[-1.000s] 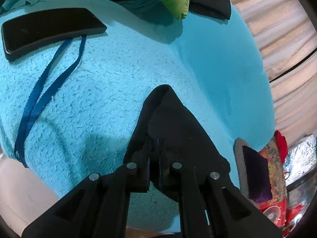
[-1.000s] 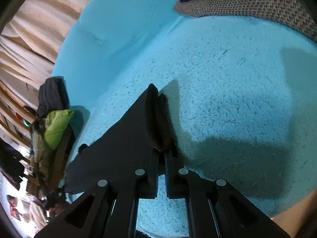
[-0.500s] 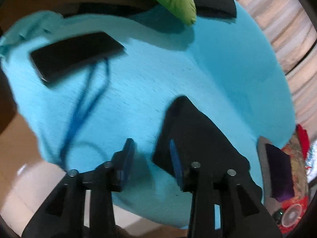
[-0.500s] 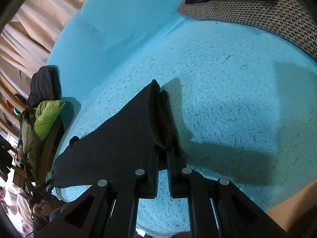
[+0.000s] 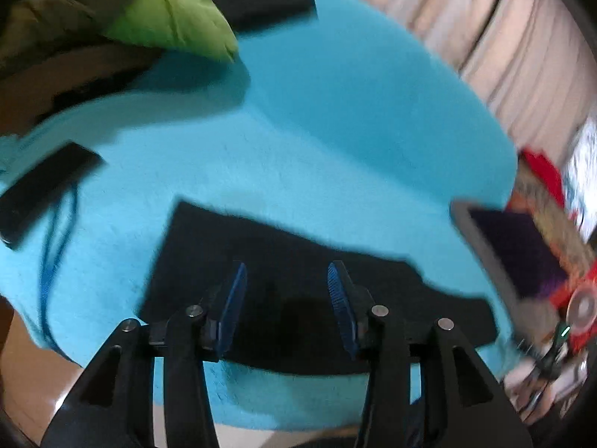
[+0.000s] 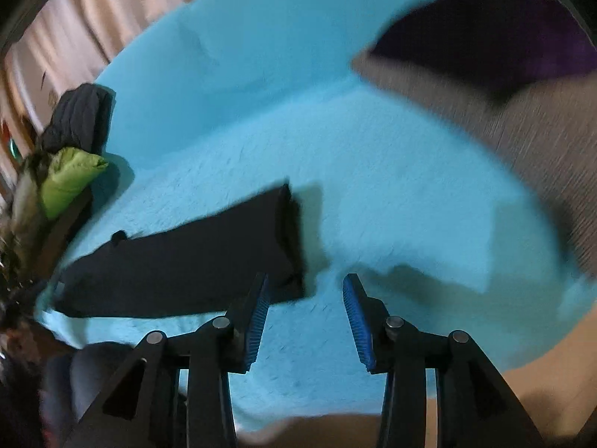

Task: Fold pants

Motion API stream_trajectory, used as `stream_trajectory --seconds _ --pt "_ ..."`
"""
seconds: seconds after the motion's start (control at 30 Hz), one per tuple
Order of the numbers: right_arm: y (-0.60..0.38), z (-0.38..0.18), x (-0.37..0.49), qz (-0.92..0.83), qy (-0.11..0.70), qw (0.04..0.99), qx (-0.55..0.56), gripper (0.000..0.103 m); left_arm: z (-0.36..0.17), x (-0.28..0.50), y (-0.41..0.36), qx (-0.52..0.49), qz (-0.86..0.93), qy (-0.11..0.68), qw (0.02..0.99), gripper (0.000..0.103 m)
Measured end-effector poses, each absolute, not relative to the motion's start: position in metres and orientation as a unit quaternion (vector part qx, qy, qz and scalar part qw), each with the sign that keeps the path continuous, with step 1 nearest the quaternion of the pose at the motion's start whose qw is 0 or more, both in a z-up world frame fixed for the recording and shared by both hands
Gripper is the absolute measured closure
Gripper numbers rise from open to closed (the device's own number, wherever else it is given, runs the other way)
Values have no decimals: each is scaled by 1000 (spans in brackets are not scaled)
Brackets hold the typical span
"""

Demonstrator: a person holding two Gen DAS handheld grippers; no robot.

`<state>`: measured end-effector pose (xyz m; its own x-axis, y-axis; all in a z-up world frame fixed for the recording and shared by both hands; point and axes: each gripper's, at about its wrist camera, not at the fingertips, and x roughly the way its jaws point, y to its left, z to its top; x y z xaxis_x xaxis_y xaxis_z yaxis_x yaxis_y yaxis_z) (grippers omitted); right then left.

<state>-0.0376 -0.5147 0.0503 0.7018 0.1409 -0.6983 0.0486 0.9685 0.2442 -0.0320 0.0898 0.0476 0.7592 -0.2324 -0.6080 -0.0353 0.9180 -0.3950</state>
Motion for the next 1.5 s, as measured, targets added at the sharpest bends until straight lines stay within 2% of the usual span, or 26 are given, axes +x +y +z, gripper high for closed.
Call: stream_trajectory --seconds 0.1,0.13,0.23,0.33,0.43,0.53,0.6,0.67,0.77,0.87,1.17,1.23,1.37,1.43,1.47,1.5 --pt "-489 76 -36 50 341 938 48 60 15 -19 95 -205 -39 393 895 63" --pt "-479 79 -32 63 337 939 34 58 14 -21 97 -209 -42 380 900 62" --pt "-437 76 -12 118 344 932 0 48 15 -21 98 -211 -42 379 900 62" --pt "-411 50 8 134 381 915 -3 47 17 -17 95 -203 -44 381 901 57" --pt "-412 11 23 118 447 886 28 46 17 -15 88 -205 -55 376 902 48" --pt "-417 8 10 128 415 899 50 41 15 -15 80 -196 -69 373 904 31" --pt "-417 7 8 140 410 900 54 33 16 -12 72 -183 -75 377 905 16" --pt "-414 7 8 160 412 895 57 15 17 -8 65 -174 -71 382 905 13" --pt "-407 7 6 164 418 893 34 8 18 -10 72 -195 -72 381 901 11" --pt "-398 7 6 168 413 895 27 3 16 -11 86 -244 -85 369 893 10" --pt "-404 17 6 156 397 902 71 5 28 -27 96 -259 -66 322 908 10" --pt "-400 31 11 142 398 905 58 5 39 -31 102 -254 -61 304 916 10" --pt "-362 59 15 149 339 929 -2 5 44 -18 85 -233 -105 312 915 11" --pt "-321 66 32 204 347 915 -24 9 41 -9 70 -210 -127 332 911 18" --pt "-297 70 40 238 357 902 -40 11 36 -4 65 -200 -136 345 907 28" --pt "-277 70 47 270 372 887 -56 12 29 1 62 -192 -133 358 904 41"
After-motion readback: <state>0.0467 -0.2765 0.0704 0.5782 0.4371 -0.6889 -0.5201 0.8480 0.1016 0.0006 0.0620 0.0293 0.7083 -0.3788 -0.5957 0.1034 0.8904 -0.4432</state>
